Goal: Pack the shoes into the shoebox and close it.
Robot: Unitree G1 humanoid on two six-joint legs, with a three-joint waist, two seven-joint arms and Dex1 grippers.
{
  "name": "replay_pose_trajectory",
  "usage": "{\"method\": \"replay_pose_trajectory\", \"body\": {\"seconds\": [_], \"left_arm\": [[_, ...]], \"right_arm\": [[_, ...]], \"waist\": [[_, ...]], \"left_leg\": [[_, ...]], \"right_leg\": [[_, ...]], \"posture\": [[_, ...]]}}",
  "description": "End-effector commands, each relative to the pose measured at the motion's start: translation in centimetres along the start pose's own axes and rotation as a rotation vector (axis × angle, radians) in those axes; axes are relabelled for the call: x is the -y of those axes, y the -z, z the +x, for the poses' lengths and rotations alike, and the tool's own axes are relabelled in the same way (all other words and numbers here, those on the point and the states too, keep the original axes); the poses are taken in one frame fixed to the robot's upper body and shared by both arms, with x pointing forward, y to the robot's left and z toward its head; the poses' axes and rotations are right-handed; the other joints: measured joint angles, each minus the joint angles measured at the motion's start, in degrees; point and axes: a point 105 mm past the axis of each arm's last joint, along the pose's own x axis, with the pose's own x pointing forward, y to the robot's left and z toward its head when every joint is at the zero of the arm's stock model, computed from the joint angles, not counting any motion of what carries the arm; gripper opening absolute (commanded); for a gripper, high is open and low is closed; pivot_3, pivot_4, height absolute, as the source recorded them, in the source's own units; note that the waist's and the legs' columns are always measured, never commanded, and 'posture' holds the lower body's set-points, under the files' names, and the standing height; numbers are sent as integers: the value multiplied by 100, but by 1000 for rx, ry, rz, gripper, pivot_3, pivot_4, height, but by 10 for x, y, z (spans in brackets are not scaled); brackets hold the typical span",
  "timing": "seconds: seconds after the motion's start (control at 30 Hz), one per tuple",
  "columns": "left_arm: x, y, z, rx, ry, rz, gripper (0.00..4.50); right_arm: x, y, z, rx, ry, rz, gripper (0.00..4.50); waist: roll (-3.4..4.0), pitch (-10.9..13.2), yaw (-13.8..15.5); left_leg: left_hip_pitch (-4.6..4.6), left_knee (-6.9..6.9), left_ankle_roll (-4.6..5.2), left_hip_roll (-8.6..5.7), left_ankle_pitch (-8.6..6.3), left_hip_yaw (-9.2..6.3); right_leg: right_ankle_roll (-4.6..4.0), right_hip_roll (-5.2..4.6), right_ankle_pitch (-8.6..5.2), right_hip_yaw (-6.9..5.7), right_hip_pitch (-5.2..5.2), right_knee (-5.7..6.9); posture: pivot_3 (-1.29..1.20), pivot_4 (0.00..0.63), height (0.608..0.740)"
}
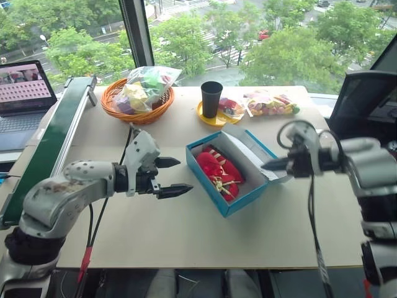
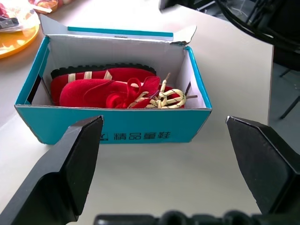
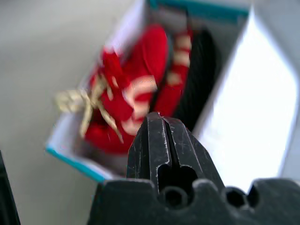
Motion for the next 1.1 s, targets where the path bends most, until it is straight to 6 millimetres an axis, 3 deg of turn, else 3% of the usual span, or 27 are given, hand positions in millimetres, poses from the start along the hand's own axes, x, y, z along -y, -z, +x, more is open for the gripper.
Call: {"method": "replay_pose_trajectory", "body": {"seconds": [0.03, 0.17, 0.27, 0.37, 0.47, 0.63, 0.8, 0.9, 1.1], "left_arm": [[1, -13, 6, 6, 66, 77, 4500], [-4, -15, 8, -4, 78, 92, 4500], [-3, -16, 9, -7, 85, 95, 4500], [-2, -15, 8, -16, 80, 95, 4500], [-5, -12, 5, -33, 49, 90, 4500], [-6, -9, -1, -61, 29, 95, 4500], [-7, -10, -3, -61, 21, 96, 4500], [-6, -11, -3, -61, 24, 96, 4500], [-6, -14, -6, -56, 25, 91, 4500]], "right_arm": [[-8, 1, -18, 58, 78, 9, 16], [-17, 55, -9, -5, 37, 130, 16], [-3, 93, 10, -5, 107, 248, 16], [27, 103, 29, 107, 211, 384, 16], [36, 102, 42, 171, 216, 400, 16], [72, 105, 53, 340, 335, 609, 16], [94, 96, 46, 500, 410, 676, 16], [104, 75, 29, 701, 399, 714, 16], [50, -2, -13, 933, -62, 492, 16]], "waist": [[1, 1, -73], [-10, 1, -87], [-12, 2, -98], [-20, 3, -163], [-14, 6, -160], [-18, 7, -172], [-30, 0, -147], [-29, 1, -117], [-19, 8, -124]], "left_leg": [[3, -1, 0, 2, 0, 0], [15, 0, 8, 5, -5, 0], [12, 7, 10, 4, -6, 1], [25, 15, 10, 6, -6, 9], [29, 8, 10, 6, -6, 12], [27, 10, 10, 9, -6, 12], [29, 19, 10, 9, -6, 12], [31, 20, 10, 9, -6, 12], [16, 11, 13, 9, -8, 12]], "right_leg": [[0, 3, 0, 2, 1, 1], [3, 7, -2, 2, 21, -9], [5, 7, -3, 6, 20, -7], [5, 11, -2, 22, 27, -1], [6, 11, -2, 25, 25, 2], [5, 17, -1, 29, 26, -2], [8, 21, 1, 34, 37, -3], [10, 21, 2, 36, 40, -4], [10, 23, 2, 42, 25, -5]], "posture": [[0, 150, 738], [0, 150, 738], [0, 150, 738], [0, 150, 738], [0, 150, 738], [0, 150, 738], [0, 150, 738], [0, 150, 738], [0, 150, 738]]}}
